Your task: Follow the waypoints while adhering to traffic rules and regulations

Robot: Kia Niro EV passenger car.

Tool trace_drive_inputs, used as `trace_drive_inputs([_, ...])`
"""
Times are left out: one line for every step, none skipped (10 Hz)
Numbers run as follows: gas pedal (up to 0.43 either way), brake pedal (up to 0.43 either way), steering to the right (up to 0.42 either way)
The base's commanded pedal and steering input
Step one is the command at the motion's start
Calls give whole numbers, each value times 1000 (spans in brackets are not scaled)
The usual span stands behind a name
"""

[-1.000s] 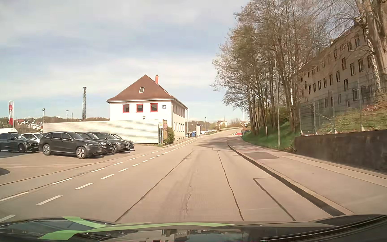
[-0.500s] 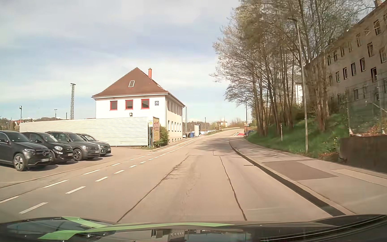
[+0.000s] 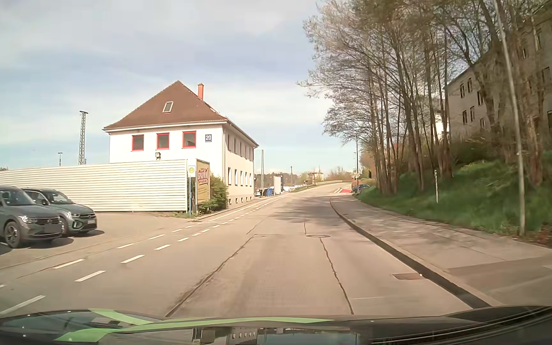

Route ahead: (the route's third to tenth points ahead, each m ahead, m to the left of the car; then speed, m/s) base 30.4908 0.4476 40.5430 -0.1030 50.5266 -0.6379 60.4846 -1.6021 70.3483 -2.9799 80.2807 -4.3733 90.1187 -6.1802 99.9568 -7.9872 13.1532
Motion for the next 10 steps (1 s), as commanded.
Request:
trace_drive_inputs([47, 0, 3])
trace_drive_inputs([59, 0, 4])
trace_drive_inputs([59, 0, 4])
trace_drive_inputs([59, 0, 5])
trace_drive_inputs([59, 0, 6])
trace_drive_inputs([59, 0, 6])
trace_drive_inputs([59, 0, 6])
trace_drive_inputs([59, 0, 6])
trace_drive_inputs([59, 0, 7])
trace_drive_inputs([59, 0, 7])
